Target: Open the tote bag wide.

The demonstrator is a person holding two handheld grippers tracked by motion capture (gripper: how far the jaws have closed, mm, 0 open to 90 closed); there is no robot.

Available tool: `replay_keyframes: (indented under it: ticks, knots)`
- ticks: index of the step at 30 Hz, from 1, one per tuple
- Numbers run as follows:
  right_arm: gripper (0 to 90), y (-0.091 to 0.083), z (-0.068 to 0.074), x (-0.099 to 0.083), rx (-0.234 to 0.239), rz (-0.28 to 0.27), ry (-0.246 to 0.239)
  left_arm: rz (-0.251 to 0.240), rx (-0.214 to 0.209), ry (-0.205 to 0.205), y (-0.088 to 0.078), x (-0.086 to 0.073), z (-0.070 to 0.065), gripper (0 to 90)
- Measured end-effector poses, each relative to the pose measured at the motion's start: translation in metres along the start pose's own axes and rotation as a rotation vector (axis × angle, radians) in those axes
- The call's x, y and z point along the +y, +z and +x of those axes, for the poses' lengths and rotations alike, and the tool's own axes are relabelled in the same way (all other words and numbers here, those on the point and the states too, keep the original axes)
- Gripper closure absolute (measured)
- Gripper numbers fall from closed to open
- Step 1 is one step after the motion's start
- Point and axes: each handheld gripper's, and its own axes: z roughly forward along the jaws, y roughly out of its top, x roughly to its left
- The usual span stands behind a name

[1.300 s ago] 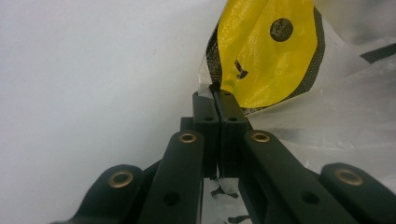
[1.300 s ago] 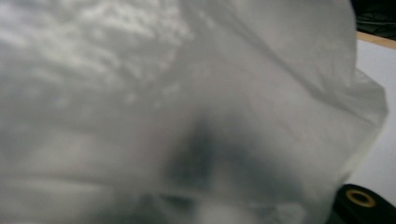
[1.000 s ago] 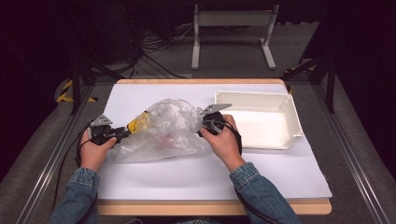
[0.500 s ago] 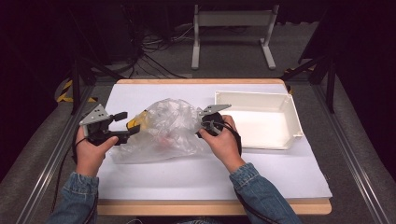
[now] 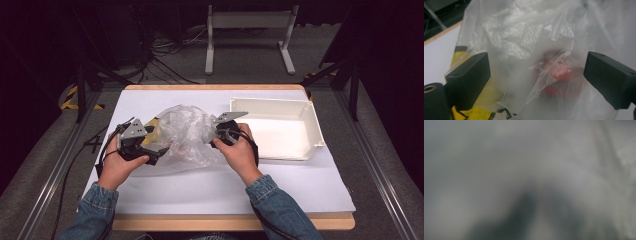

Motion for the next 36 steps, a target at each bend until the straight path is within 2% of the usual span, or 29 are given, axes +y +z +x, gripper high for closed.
replay_keyframes:
  ticks: [2,6,7,8,13,20,23,27,28,29,36]
  knots:
    - [81.6,0.0,0.0,0.0,0.002,-0.002,-0.001,0.017,-0.023,0.005,0.0,-0.003,0.002,23.8]
    - [81.5,0.0,-0.001,0.001,0.004,-0.006,0.002,-0.002,-0.06,0.041,-0.009,-0.007,0.004,72.0]
    - [81.5,0.0,-0.001,0.002,0.007,-0.007,0.002,-0.006,-0.066,0.04,-0.012,-0.007,0.003,82.2]
    - [81.5,0.0,-0.001,0.002,0.007,-0.009,0.002,-0.013,-0.065,0.044,-0.014,-0.006,0.003,88.1]
    - [81.5,-0.001,-0.001,0.003,0.008,-0.01,0.005,-0.021,-0.078,0.058,-0.027,-0.006,-0.001,90.0]
    - [81.5,-0.004,-0.005,0.003,0.005,-0.02,0.015,0.036,-0.11,0.068,-0.042,-0.018,0.002,90.0]
    - [81.4,-0.004,-0.007,0.002,0.007,-0.023,0.026,0.093,-0.147,0.077,-0.042,-0.026,0.002,90.0]
    - [81.4,-0.002,-0.008,0.0,0.003,-0.018,0.034,0.211,-0.198,0.075,-0.033,-0.04,0.002,90.0]
    - [81.4,-0.002,-0.008,0.0,0.003,-0.018,0.034,0.211,-0.198,0.075,-0.033,-0.04,0.002,90.0]
    - [81.4,-0.001,-0.009,-0.001,0.001,-0.015,0.033,0.228,-0.207,0.061,-0.03,-0.043,0.003,90.0]
    - [82.8,0.002,-0.011,-0.004,-0.031,0.009,0.035,0.339,-0.189,-0.004,-0.017,-0.065,0.019,90.0]
